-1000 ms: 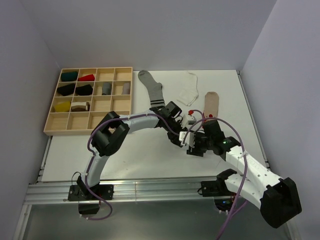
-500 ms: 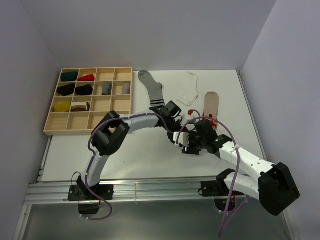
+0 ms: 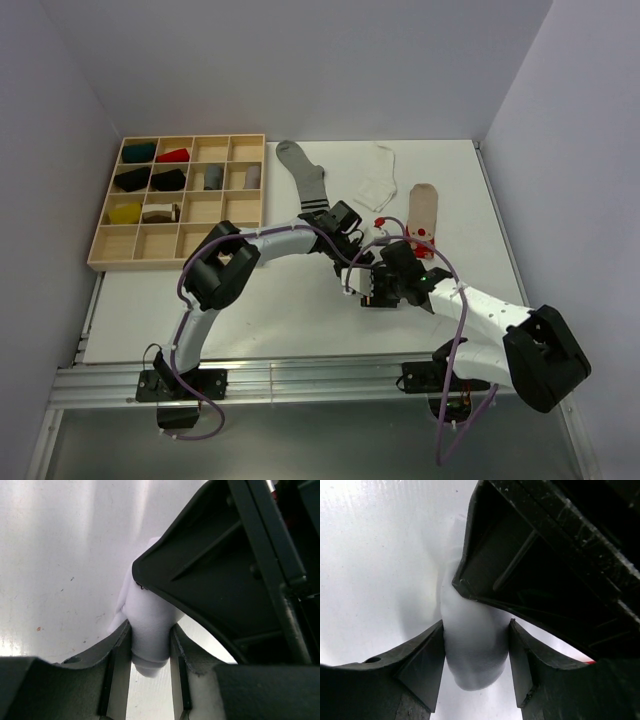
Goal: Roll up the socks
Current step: Pick up the sock at the center of the board.
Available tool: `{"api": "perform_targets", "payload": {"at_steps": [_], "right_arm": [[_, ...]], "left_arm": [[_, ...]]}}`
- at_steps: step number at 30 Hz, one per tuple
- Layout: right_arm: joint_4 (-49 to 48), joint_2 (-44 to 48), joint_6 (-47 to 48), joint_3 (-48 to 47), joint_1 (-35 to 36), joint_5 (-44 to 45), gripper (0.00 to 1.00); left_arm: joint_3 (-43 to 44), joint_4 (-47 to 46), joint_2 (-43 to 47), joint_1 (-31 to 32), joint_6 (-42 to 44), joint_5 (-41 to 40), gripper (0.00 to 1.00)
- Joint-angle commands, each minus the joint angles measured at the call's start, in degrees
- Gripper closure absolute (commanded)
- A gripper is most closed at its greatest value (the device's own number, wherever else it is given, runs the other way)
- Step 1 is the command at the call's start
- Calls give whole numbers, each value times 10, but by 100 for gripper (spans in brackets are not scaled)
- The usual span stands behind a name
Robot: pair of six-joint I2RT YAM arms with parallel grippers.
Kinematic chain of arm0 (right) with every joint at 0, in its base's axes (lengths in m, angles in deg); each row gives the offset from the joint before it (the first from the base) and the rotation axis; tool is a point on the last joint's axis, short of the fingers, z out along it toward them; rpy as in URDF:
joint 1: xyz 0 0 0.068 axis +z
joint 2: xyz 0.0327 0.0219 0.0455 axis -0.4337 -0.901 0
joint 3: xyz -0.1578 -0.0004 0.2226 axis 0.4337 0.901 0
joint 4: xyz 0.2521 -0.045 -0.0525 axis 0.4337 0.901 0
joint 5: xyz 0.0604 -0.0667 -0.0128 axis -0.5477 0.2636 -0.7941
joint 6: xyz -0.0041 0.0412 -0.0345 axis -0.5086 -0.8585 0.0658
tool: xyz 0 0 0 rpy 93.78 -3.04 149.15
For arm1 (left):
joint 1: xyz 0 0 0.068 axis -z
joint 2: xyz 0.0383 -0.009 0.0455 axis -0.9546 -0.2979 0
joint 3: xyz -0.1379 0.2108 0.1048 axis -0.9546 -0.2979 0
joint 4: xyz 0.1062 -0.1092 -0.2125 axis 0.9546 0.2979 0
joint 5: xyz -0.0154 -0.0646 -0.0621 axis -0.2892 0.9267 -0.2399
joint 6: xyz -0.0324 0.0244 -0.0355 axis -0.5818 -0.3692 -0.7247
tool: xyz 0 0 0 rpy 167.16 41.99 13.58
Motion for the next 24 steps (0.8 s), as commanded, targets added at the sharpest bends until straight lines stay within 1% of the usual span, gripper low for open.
{"api": "perform_targets", "payload": {"at_steps": [1,10,12,14,16,17,19,20,22,24], "right_arm": [[-47,-15,-4,6,3,18,43],[-50,-52,-4,-11,8,19,45],[-41,-58,-4,-20,10,21,56],[-33,-68,-5,-26,11,22,70],[-28,-74,-6,-32,12,22,73],[-26,-75,-6,-34,12,22,78],[-23,-75,-5,-35,12,23,81],[-22,-76,-5,-35,12,24,85],[-19,-78,-4,-38,13,27,87],[-13,-81,-3,-42,13,31,90]], "left_arm": [[-19,70,-49,20,18,-22,94],[-15,80,-47,20,25,16,94],[-16,81,-44,20,26,24,94],[-15,80,-43,19,26,36,94],[-12,84,-44,18,27,56,93],[-9,84,-43,17,25,58,92],[-8,82,-42,17,19,66,90],[-9,77,-41,15,13,68,87],[-9,71,-38,9,6,84,84],[-6,63,-34,3,-10,95,80]]}}
